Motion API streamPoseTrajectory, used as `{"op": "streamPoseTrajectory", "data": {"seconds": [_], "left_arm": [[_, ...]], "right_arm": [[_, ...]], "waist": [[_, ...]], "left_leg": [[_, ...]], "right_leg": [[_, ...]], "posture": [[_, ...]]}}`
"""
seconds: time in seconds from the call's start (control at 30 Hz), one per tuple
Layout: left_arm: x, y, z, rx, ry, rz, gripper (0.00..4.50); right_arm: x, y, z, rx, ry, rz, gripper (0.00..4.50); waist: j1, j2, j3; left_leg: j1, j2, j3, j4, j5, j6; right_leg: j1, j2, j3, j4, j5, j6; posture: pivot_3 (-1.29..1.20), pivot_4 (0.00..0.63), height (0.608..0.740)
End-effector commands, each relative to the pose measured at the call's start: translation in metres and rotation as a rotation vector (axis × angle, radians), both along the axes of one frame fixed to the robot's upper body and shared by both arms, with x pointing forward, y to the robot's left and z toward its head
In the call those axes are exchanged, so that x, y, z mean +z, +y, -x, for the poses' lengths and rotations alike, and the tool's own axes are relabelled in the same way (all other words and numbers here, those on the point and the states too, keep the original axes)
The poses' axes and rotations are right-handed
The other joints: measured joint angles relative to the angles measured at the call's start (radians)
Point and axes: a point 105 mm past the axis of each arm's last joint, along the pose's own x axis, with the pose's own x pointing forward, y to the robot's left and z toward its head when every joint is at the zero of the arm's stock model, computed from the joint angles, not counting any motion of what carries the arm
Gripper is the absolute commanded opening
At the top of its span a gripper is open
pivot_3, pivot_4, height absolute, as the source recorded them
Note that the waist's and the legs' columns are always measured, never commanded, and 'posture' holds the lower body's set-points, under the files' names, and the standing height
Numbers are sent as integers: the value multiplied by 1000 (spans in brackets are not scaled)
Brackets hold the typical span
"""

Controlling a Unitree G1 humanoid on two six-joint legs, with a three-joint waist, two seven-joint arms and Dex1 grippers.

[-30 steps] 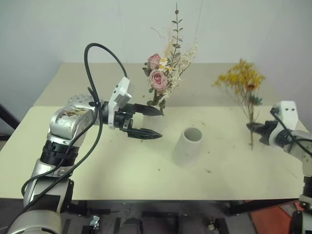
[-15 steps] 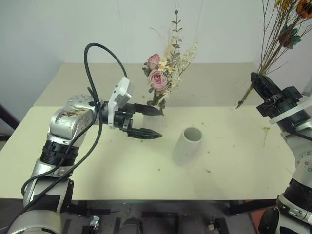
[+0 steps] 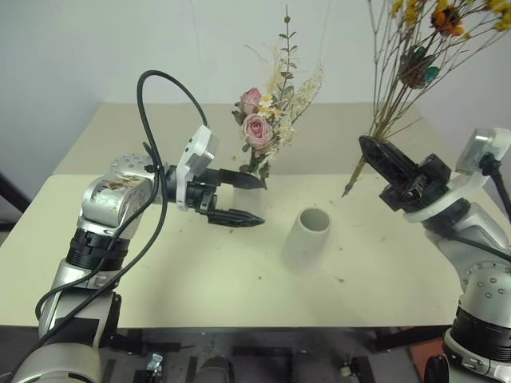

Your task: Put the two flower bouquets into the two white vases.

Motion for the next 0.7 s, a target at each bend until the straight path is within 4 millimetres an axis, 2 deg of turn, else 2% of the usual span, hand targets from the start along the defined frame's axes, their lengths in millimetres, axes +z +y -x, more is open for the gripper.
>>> {"op": "streamPoseTrajectory", "data": {"seconds": [0.03, 0.3, 0.7], "left_arm": [[10, 0, 0, -8, -45, 4, 4500], [9, -2, 1, -14, -43, 3, 4500], [9, -2, 2, -21, -40, -3, 4500]], "right_arm": [[8, 6, 5, 8, -69, 10, 25], [-10, 17, -3, 26, -48, 60, 25], [-37, 28, -2, 31, -22, 126, 25]], "waist": [[0, 0, 0], [0, 0, 0], [1, 0, 0]], "left_leg": [[0, 0, 0, 0, 0, 0], [0, 0, 0, 0, 0, 0], [0, 0, 0, 0, 0, 0]], "right_leg": [[0, 0, 0, 0, 0, 0], [0, 0, 0, 0, 0, 0], [0, 0, 0, 0, 0, 0]], "posture": [[0, 150, 740], [0, 150, 740], [0, 150, 740]]}}
